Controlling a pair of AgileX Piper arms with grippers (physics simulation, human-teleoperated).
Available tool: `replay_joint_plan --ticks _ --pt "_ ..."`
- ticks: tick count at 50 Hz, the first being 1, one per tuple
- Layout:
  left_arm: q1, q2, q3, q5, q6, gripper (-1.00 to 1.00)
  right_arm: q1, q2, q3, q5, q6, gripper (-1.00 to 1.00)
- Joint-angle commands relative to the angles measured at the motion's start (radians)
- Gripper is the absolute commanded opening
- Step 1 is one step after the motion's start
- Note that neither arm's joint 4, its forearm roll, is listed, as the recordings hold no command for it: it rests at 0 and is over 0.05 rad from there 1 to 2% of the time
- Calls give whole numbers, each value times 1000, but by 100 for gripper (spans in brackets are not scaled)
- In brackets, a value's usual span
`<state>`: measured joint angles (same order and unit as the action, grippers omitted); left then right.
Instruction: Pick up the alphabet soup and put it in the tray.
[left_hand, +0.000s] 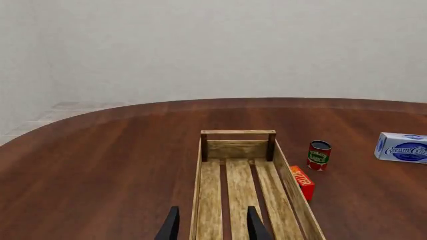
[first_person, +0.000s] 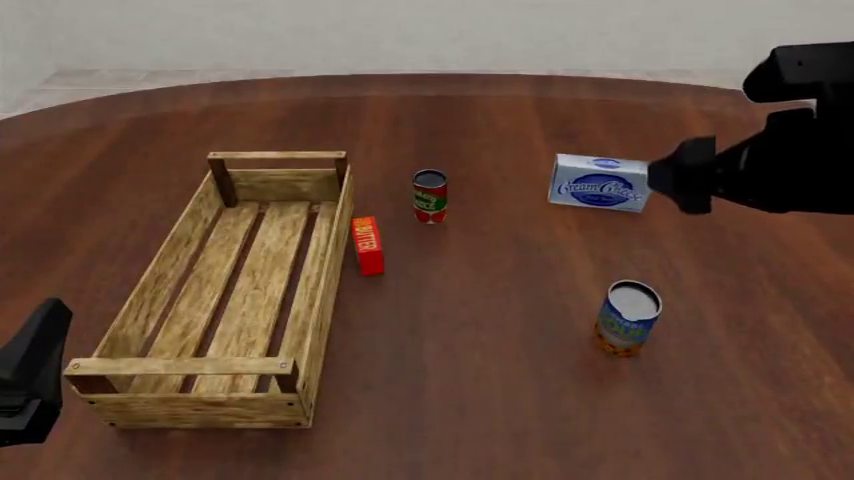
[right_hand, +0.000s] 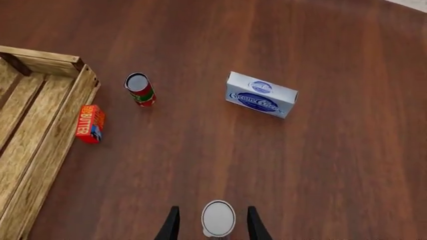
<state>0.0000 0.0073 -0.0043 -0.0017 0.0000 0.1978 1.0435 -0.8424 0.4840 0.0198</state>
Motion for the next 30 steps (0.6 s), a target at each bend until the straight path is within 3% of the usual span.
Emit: replay_joint_plan --ticks 1,30 --pt "0 0 0 0 0 100 -9 14 17 -15 7 100" --pt "0 0 0 0 0 100 -46 74 104 -116 33 100"
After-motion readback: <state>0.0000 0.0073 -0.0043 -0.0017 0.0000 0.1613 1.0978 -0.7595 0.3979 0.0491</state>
